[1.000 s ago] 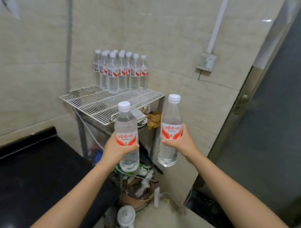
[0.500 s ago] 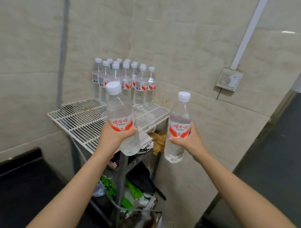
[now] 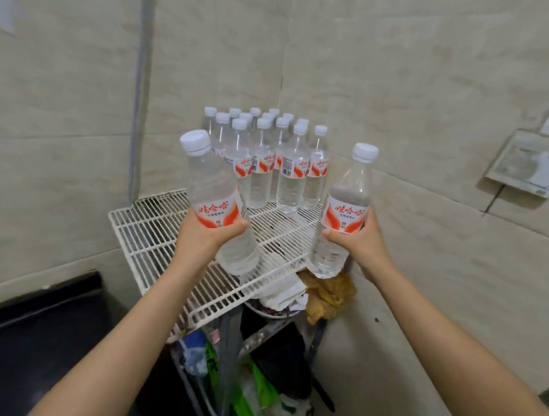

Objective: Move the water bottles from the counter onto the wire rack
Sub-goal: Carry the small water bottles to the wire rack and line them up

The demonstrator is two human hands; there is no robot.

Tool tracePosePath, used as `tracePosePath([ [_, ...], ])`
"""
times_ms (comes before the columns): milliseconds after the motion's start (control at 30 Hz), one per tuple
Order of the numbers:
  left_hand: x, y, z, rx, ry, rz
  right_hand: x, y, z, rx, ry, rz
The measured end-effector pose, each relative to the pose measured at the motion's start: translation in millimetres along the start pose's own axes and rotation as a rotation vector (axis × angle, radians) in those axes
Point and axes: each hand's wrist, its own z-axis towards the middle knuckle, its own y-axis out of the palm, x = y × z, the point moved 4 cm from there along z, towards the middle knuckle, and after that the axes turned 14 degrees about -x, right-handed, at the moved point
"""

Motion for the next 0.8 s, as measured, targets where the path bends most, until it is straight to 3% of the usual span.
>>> tracePosePath([
  [300, -34.0, 43.7, 98.8, 0.212, -0.102, 0.16, 28.5, -10.3, 125.2, -0.239, -0.131, 0.095],
  [600, -61.3, 50.5, 162.1, 0.481, -0.172, 0.325, 56.5, 32.1, 199.1, -0.5, -0.214, 0.086],
  [700, -64.8, 41.6, 170.1, 0.493, -0.221, 0.355, 62.3, 39.5, 208.2, -0.524, -0.228, 0.082],
  [800, -67.9, 37.5, 173.5, 0.403, -0.281, 0.418, 64.8, 38.8, 206.9, -0.53, -0.246, 0.123],
])
